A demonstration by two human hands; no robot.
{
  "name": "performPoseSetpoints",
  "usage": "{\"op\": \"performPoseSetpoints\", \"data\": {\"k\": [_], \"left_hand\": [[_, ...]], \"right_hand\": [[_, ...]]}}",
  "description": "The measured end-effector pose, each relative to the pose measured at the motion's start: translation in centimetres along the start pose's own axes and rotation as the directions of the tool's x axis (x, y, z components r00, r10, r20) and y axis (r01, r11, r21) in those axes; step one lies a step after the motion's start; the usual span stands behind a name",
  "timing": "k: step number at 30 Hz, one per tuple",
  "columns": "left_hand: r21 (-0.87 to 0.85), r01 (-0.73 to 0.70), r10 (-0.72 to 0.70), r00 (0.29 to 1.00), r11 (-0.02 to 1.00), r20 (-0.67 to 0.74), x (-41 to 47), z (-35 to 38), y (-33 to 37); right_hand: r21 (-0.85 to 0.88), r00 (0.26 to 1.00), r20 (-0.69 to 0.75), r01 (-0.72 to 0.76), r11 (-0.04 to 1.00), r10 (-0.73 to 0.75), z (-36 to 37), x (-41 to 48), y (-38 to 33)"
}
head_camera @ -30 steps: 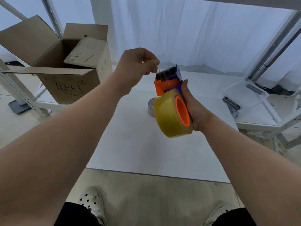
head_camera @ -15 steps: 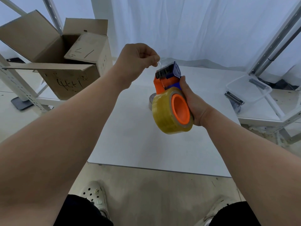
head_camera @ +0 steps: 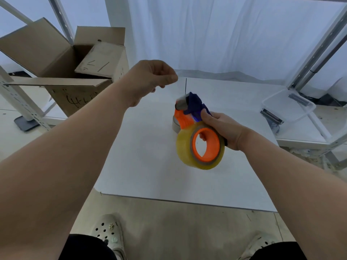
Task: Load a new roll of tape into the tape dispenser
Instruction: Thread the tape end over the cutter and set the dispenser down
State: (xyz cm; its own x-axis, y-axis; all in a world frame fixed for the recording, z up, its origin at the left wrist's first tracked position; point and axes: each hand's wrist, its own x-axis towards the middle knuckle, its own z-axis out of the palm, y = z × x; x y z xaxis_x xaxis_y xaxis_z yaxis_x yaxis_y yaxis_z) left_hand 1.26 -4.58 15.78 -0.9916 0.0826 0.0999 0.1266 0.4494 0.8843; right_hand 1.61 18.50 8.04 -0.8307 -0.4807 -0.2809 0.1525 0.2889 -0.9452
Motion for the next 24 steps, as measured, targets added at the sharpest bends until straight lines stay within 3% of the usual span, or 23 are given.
{"op": "performPoseSetpoints", "data": {"k": [4,8,16,24], "left_hand": [[0.12,-0.022,0.016,0.999,0.993,0.05,-0.2,-0.4,-0.3],[0.203,-0.08,0.039,0.98,0.976,0.196,-0.7,-0.2,-0.4],[0.28,-0.052,-0.05,0.938,0.959,0.344,-0.6,0.4,-1.1],[0.248,0.009,-0.095,0.937,0.969,0.336,-0.6,1.1,-1.6]], "right_hand": [[-0.248,0.99,-0.094,0.082,0.965,-0.108,-0.3,0.5,0.5],[-0.389,0.969,-0.114,0.16,0.907,-0.22,-0.1,0.9,1.2],[-0.667,0.914,-0.23,0.101,0.738,-0.333,-1.0,0.9,2.2],[-0.805,0.869,-0.269,0.034,0.592,-0.416,-1.4,0.3,2.0]]}}
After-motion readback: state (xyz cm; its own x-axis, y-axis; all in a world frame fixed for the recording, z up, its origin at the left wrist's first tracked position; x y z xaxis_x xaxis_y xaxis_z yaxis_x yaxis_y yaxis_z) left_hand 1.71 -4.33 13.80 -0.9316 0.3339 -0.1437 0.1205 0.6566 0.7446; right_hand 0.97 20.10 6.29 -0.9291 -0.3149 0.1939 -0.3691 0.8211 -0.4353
